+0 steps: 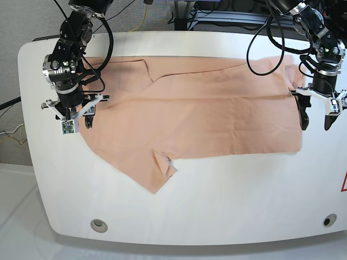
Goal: Fold the T-shirt properly
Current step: 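Lower the right gripper onto the shirt hem corner and pinch it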
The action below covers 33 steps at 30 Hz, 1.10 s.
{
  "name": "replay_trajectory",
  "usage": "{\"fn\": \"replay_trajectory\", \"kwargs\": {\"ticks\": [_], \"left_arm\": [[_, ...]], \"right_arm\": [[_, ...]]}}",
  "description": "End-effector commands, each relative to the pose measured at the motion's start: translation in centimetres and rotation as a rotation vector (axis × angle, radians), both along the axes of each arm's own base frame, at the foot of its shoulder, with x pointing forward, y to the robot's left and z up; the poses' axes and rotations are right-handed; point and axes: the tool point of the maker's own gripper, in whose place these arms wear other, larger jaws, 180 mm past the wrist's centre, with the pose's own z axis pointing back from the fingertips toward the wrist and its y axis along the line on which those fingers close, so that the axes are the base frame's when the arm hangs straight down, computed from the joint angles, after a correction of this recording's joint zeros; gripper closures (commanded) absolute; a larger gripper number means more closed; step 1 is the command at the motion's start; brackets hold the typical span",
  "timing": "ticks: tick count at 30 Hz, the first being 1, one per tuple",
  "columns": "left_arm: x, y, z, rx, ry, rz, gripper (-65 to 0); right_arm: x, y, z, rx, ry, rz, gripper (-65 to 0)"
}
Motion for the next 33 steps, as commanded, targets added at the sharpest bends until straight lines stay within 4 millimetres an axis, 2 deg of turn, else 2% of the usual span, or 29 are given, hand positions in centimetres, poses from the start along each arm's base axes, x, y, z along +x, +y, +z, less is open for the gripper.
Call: {"fn": "replay_trajectory", "kwargs": {"ticks": [1, 11, 13, 17, 25, 33], "left_arm": [[1.2, -0.2, 1.3, -0.02, -0.061, -0.009, -41.4], [1.9, -0.2, 1.4, -0.028, -0.066, -0.015, -41.4], [2.4, 0.3, 1.1, -0.037, -0.06, 0.0, -41.6], [2.6, 0.4, 1.2, -0.04, -0.065, 0.001, -41.5], [2.8, 0.2, 1.0, -0.048, -0.065, -0.007, -41.5], [3.0, 0.1, 1.0, -0.051, -0.064, -0.01, -41.5]], "right_arm": [[4.1, -0.2, -1.9, 0.027, 0.017, 0.044, -22.9], [7.8, 0.1, -4.1, 0.092, 0.036, 0.063, -29.1], [10.2, -0.3, -5.2, 0.123, 0.067, 0.072, -37.2], [11.4, -0.1, -6.0, 0.153, 0.091, 0.08, -42.2], [13.5, 0.8, -7.5, 0.232, 0.132, 0.101, -45.1], [15.5, 2.3, -8.3, 0.314, 0.134, 0.112, -44.2]]}}
